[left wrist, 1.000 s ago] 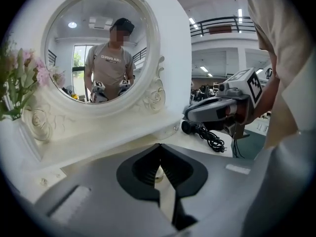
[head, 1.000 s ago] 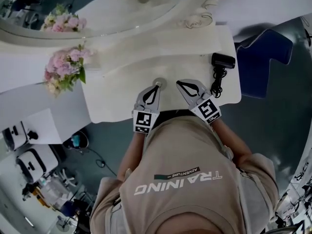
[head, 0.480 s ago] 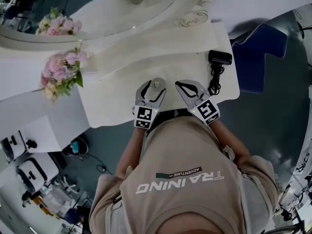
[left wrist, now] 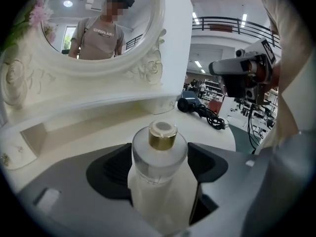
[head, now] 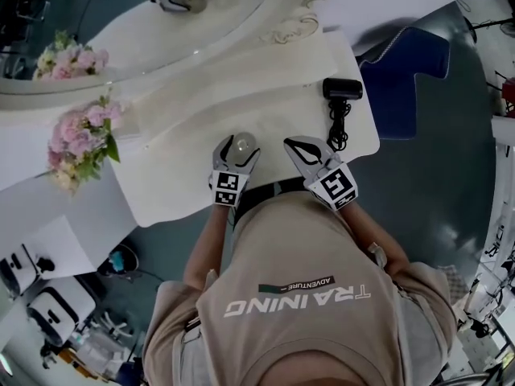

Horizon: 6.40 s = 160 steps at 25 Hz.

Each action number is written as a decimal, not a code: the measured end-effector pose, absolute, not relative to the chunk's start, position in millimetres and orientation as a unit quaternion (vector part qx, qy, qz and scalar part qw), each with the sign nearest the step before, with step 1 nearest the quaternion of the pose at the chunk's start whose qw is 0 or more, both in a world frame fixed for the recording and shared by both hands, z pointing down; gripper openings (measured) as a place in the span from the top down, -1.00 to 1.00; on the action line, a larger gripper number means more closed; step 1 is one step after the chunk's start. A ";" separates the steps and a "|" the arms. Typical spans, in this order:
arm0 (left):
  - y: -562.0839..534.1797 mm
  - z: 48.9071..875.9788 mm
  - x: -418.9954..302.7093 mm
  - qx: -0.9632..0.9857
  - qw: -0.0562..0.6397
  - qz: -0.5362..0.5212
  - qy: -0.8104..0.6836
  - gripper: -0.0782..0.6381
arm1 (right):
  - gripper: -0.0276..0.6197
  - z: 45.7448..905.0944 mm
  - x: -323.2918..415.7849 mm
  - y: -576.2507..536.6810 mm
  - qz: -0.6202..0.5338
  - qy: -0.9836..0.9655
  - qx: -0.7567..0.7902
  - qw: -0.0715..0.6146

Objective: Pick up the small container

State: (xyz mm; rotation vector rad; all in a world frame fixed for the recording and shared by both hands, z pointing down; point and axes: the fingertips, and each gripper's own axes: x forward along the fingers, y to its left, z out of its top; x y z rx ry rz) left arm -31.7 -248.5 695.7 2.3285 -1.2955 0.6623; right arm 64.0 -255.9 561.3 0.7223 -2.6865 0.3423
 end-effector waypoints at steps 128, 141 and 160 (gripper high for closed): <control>-291.9 406.6 -102.1 0.835 0.067 0.128 -0.531 -0.21 | 0.91 383.6 21.9 -304.9 -0.019 -0.969 0.243 0.041; -283.5 416.6 -103.1 0.835 0.074 0.129 -0.530 -0.21 | 0.91 388.6 15.9 -297.4 -0.021 -0.971 0.232 0.053; -273.7 415.9 -101.9 0.836 0.087 0.111 -0.530 -0.21 | 0.91 395.8 11.7 -291.2 -0.015 -0.972 0.230 0.052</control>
